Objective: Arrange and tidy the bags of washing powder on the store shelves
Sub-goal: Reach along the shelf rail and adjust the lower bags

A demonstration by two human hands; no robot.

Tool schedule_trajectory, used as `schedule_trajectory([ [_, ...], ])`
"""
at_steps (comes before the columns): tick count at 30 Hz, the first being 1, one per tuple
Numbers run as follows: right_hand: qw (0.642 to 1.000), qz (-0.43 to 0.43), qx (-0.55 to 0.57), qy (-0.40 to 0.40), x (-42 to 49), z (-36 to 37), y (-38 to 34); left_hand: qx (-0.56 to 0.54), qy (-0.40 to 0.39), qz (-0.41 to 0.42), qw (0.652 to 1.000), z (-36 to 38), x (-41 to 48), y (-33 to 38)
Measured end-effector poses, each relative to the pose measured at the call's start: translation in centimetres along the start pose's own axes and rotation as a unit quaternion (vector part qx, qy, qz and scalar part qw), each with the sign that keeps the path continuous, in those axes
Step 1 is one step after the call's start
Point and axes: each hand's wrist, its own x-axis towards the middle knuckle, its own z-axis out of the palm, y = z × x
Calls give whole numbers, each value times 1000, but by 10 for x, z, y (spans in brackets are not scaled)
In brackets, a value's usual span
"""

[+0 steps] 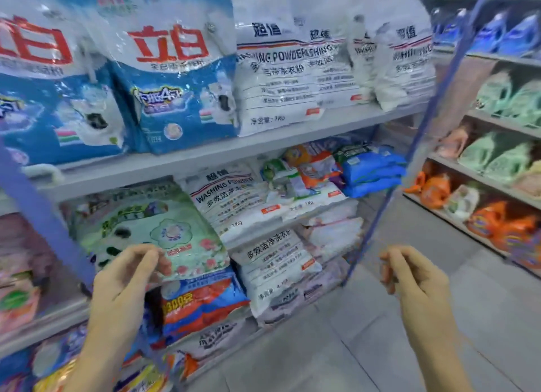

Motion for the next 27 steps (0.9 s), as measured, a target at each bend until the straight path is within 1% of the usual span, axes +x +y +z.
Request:
schedule_trajectory([
  [6, 999, 41, 19, -12, 42, -29, 44, 31, 5, -30, 999, 57, 3, -4],
  [12, 998, 45, 30, -42, 93, -21, 78, 30, 58, -44, 997, 88, 31, -21],
  [17, 996, 66, 20, -59, 143, -13, 107, 38, 78, -72, 994, 104, 56, -44],
  [23, 994, 64, 28, -81, 199, -1, 142, 46, 97, -76, 991, 124, 78, -52],
  [25, 992, 64, 21, -105, 215, 8, 157, 46, 117, -80, 989, 131, 82, -56],
  [27, 988, 51, -10, -146, 233, 22, 176, 50, 140, -94, 984, 140, 82, -60],
])
